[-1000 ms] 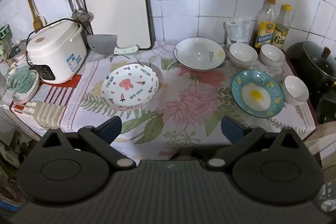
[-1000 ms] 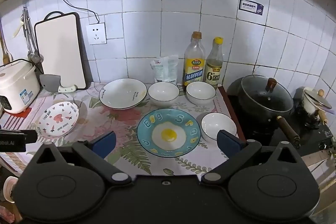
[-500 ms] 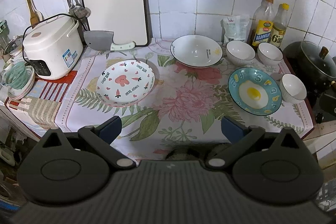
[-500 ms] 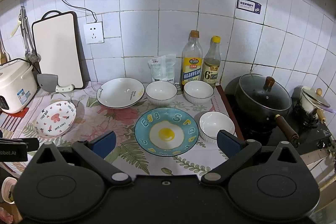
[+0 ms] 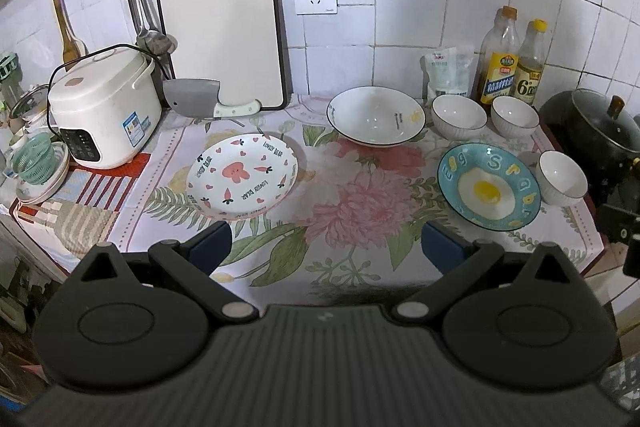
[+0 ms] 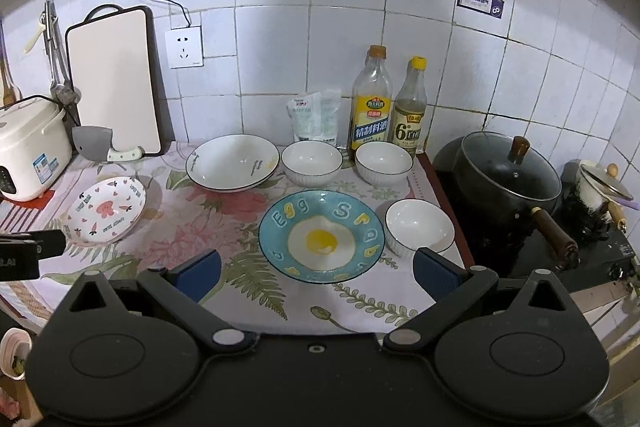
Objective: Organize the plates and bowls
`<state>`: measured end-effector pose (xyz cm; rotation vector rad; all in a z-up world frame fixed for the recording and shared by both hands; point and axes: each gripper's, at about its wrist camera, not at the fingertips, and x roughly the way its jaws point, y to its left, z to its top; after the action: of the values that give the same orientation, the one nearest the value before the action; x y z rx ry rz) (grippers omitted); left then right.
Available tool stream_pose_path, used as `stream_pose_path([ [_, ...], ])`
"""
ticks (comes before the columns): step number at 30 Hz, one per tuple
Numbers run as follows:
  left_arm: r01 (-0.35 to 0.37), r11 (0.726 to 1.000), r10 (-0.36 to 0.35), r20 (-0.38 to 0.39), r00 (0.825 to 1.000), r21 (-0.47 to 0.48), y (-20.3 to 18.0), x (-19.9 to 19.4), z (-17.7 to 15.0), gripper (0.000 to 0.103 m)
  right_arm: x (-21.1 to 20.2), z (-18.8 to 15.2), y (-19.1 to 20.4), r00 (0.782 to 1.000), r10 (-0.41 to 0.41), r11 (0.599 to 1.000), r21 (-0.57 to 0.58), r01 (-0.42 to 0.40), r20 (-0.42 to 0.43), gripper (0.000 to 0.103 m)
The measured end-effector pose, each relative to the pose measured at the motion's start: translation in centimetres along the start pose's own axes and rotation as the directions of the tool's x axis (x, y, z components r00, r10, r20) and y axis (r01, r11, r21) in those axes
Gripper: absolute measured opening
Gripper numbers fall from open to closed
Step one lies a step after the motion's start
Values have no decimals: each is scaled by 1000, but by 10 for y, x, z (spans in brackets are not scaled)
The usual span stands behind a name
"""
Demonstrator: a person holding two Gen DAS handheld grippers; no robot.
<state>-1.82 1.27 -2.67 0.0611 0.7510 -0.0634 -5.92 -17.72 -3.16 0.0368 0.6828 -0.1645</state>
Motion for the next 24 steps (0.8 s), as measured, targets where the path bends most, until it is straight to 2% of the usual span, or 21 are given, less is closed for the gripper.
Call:
stream_pose_path([
  [12,7,1000,-6,40,999,-21,3,-10,-4,103,-7,-3,4,1000,0,1000,-21,0,1,103],
  [19,-3,999,1,64,998,33,-6,-22,-3,103,-6,-2,2,1000,-3,1000,-5,3,8,103],
  [24,10,999,-12,56,998,35,-9,-21,-2,103,-6,-2,0,1000,-9,1000,-3,9,7,103],
])
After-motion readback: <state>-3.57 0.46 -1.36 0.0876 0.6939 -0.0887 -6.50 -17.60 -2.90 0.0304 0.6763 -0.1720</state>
